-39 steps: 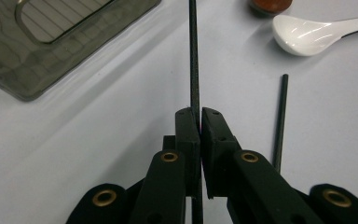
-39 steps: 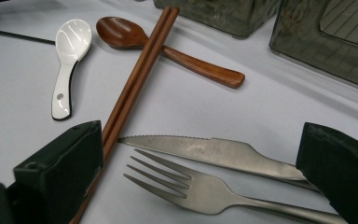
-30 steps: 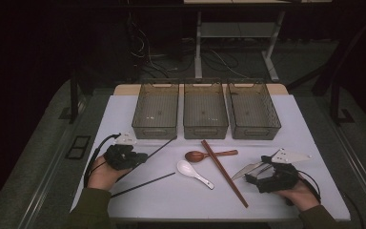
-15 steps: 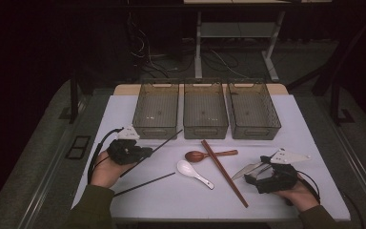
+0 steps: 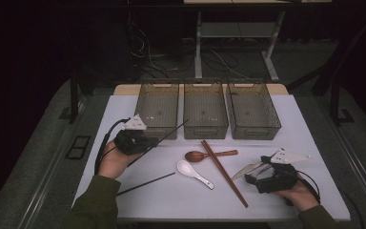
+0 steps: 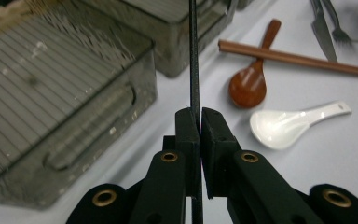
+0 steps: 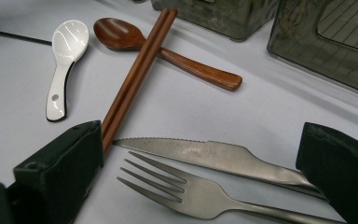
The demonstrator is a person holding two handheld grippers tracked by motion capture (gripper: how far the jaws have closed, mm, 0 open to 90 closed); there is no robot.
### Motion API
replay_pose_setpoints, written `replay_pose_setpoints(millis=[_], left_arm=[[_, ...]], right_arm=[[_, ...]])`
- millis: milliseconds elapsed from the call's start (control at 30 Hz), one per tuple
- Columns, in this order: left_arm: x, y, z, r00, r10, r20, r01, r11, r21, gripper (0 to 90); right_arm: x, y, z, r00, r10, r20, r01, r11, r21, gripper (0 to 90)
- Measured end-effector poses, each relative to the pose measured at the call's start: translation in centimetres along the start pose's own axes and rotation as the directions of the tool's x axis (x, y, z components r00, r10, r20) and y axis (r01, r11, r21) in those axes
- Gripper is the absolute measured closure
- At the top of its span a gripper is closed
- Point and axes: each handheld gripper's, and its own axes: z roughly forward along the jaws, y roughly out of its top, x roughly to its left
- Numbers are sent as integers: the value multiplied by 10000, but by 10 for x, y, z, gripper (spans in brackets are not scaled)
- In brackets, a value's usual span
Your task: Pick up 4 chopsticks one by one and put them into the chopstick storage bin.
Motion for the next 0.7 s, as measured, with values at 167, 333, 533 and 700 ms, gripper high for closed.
replay_pose_setpoints(millis=[167, 333, 533, 700], left_arm=[[5, 12, 1, 10000, 7, -76, -9, 9998, -193, 853], [13, 24, 1, 9998, -128, -162, 120, 9989, -459, 853], [25, 41, 5, 9991, -215, -377, 192, 9981, -592, 852], [38, 53, 12, 9981, -297, -545, 259, 9973, -692, 852]], right_arm=[[0, 0, 0, 10000, 34, -18, -34, 10000, 38, 5], [0, 0, 0, 9999, 123, -54, -122, 9999, 42, 5], [-1, 0, 0, 9999, 106, -18, -106, 9999, 11, 5], [-1, 0, 0, 10000, 99, -6, -99, 10000, 7, 5]])
